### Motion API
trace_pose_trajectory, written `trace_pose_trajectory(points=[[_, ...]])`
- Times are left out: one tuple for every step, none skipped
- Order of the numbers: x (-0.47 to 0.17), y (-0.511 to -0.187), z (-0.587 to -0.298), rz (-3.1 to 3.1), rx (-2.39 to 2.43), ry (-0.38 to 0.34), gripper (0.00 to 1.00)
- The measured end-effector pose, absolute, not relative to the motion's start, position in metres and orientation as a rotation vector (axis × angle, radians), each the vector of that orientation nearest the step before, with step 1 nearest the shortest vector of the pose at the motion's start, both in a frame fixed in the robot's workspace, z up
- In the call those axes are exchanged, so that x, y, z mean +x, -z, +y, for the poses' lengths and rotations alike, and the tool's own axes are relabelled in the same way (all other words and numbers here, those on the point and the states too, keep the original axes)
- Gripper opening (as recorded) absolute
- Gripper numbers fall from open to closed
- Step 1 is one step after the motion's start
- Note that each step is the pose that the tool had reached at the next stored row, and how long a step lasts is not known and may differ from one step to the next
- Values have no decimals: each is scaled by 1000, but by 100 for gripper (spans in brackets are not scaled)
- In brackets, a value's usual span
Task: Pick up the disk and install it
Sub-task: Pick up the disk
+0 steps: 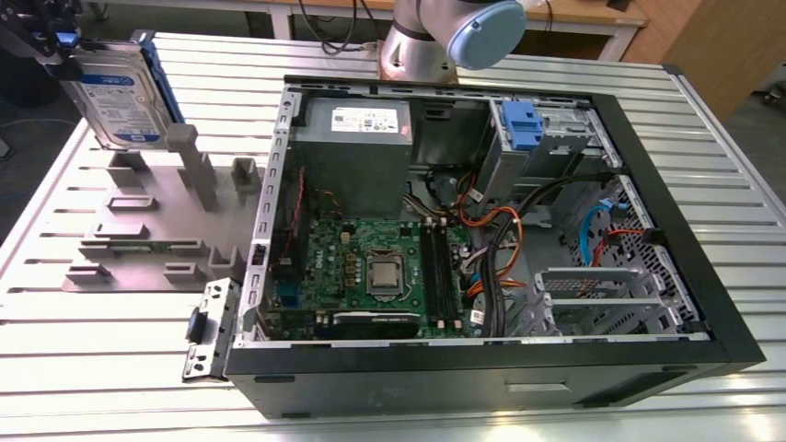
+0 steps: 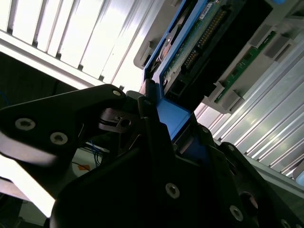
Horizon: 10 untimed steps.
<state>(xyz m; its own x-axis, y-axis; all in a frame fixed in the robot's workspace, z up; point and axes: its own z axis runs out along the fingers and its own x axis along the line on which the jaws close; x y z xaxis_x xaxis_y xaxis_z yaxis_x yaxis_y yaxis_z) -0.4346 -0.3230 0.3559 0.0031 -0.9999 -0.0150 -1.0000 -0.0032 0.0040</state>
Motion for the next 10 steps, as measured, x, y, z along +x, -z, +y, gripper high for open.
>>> trace_pose_trajectory(points=[[-435,-356,-323,2212,-2220,-21,36],[-435,-356,-323,2212,-2219,-21,36],[-435,-357,-323,2212,-2220,-21,36],[-435,-357,-323,2213,-2220,-21,36],[-435,-357,-323,2212,-2220,-21,36],[-435,-357,-323,2212,-2219,-21,36],[-435,-358,-323,2212,-2220,-21,36],[-435,-358,-323,2213,-2220,-21,36],[-435,-358,-323,2213,-2220,-21,36],[-435,-359,-323,2213,-2220,-21,36]])
